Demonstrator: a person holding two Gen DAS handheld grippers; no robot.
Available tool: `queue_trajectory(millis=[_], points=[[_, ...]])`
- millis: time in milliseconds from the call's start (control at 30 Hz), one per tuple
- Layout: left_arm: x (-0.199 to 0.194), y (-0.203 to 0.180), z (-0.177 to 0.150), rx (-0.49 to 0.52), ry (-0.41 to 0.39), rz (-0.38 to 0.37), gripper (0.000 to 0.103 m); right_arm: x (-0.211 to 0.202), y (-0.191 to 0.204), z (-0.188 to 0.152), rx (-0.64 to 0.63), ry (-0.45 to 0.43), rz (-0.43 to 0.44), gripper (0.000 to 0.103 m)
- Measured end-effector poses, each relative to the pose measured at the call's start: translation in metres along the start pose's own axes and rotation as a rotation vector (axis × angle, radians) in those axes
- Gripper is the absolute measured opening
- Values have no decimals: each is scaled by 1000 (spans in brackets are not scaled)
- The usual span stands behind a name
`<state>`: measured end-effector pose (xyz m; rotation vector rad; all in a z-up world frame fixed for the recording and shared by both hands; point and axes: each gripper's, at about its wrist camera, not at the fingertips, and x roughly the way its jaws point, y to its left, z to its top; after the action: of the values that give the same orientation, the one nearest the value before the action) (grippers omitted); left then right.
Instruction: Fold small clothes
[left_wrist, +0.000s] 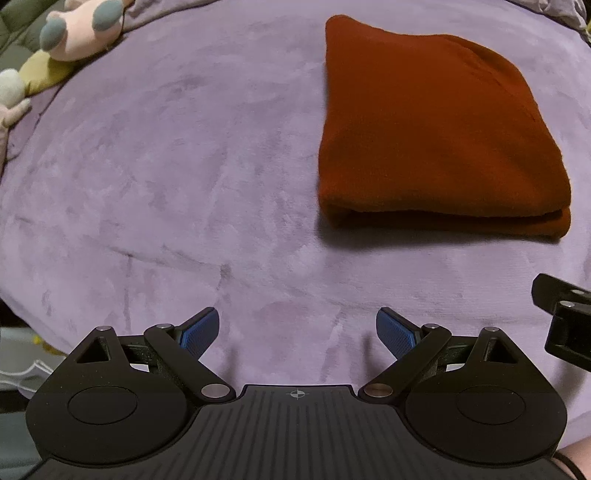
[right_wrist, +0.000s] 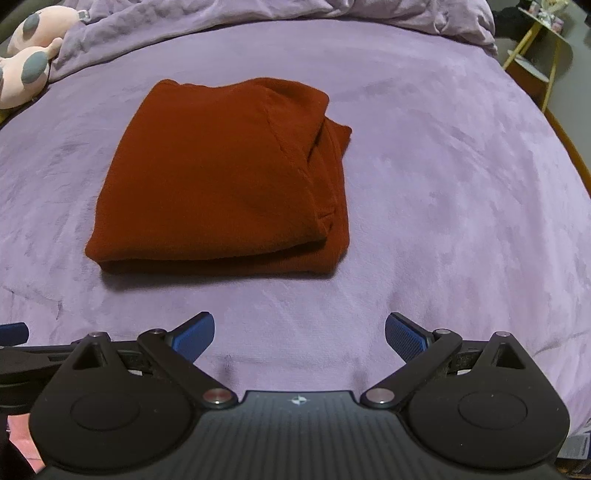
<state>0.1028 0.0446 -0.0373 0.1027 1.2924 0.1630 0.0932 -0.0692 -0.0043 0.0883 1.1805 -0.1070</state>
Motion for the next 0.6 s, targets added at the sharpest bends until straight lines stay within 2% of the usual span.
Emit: queue_trajectory(millis=[600], points=[[1, 0, 3, -7, 6, -7, 96, 1, 0, 6, 3, 14, 9, 99]])
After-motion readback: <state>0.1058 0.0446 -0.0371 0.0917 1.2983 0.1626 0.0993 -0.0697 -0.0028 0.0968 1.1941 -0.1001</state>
